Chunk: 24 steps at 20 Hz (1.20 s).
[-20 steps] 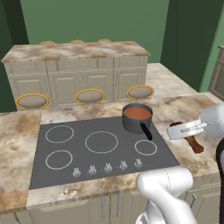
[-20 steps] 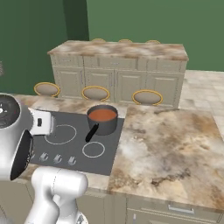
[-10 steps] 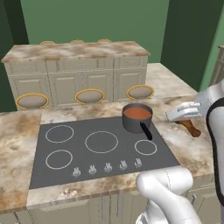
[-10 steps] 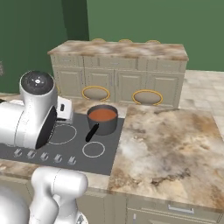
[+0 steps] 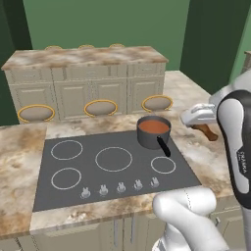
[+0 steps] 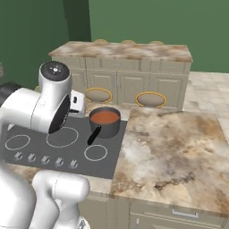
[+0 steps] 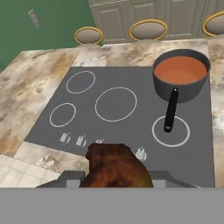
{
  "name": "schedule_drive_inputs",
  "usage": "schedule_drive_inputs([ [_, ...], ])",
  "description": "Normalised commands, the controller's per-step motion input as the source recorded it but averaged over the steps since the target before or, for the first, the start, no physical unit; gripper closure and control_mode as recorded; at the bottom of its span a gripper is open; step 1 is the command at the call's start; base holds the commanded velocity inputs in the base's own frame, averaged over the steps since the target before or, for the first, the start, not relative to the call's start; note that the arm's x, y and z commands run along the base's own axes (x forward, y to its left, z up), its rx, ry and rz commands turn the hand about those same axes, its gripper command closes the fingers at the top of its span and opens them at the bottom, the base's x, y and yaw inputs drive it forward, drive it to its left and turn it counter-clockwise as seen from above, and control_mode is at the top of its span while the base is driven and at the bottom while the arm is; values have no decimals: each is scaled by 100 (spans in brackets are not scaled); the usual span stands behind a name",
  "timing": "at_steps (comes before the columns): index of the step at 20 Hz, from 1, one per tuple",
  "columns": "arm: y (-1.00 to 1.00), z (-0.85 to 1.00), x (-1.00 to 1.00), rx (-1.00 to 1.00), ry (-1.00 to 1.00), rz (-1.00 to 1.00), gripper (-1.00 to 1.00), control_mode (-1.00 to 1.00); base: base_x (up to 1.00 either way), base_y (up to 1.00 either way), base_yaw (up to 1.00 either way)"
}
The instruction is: Retrieve the chicken drumstick from the fridge and place it on the saucepan with marinade on the stove.
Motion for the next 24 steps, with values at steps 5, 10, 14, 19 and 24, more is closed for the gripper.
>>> schedule_drive_inputs([
  [5, -16, -18, 56, 0, 0, 0, 100, -100, 0, 0, 0],
  [10, -7, -14, 58, 0, 0, 0, 100, -100, 0, 0, 0],
  [14, 0, -14, 53, 0, 0, 0, 100, -100, 0, 0, 0],
  [19, 0, -24, 51, 0, 0, 0, 100, -100, 0, 0, 0],
  [24, 0, -43, 46, 0, 0, 0, 100, -100, 0, 0, 0],
])
